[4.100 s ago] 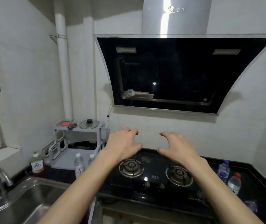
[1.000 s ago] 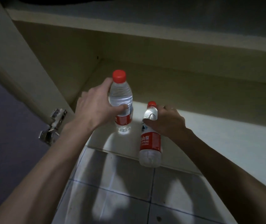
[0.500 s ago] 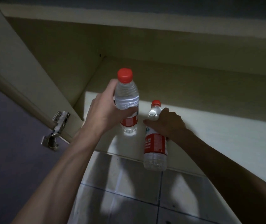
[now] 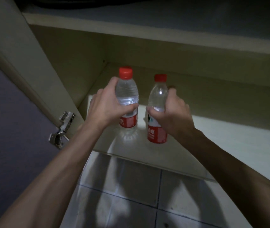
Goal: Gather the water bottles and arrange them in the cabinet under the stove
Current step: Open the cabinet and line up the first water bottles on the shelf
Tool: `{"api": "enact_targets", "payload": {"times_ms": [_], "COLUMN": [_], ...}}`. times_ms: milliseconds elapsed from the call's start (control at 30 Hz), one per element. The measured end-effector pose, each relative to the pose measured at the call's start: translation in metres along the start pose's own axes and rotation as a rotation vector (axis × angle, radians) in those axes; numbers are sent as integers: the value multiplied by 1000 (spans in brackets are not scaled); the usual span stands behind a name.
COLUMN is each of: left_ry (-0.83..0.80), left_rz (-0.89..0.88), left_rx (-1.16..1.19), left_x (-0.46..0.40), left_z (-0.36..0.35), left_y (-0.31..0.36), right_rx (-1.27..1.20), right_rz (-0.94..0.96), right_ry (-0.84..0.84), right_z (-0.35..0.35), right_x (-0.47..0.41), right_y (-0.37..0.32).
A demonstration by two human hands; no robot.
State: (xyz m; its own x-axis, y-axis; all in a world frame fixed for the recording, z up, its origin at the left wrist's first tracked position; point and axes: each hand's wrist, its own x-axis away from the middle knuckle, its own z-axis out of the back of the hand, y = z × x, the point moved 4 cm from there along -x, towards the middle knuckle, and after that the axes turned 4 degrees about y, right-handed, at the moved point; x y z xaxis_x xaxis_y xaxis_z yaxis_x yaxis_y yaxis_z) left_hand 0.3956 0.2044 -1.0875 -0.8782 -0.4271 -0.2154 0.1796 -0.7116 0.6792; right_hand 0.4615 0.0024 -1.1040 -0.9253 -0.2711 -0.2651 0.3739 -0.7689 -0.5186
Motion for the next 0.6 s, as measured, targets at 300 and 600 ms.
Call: {"api": "enact_targets", "payload": {"times_ms": [300, 600], "left_ry": [-44, -120], "left_rz": [-16, 34], "left_rx": [-112, -71], "left_x": [-42, -52], "left_z": [-2, -29], "left_y": [6, -15], "right_rx": [-54, 50], "right_rz": [-125, -105], "right_ry": [-10, -86], "right_z": [0, -22], "right_x": [-38, -49], "right_y": [-12, -15]}}
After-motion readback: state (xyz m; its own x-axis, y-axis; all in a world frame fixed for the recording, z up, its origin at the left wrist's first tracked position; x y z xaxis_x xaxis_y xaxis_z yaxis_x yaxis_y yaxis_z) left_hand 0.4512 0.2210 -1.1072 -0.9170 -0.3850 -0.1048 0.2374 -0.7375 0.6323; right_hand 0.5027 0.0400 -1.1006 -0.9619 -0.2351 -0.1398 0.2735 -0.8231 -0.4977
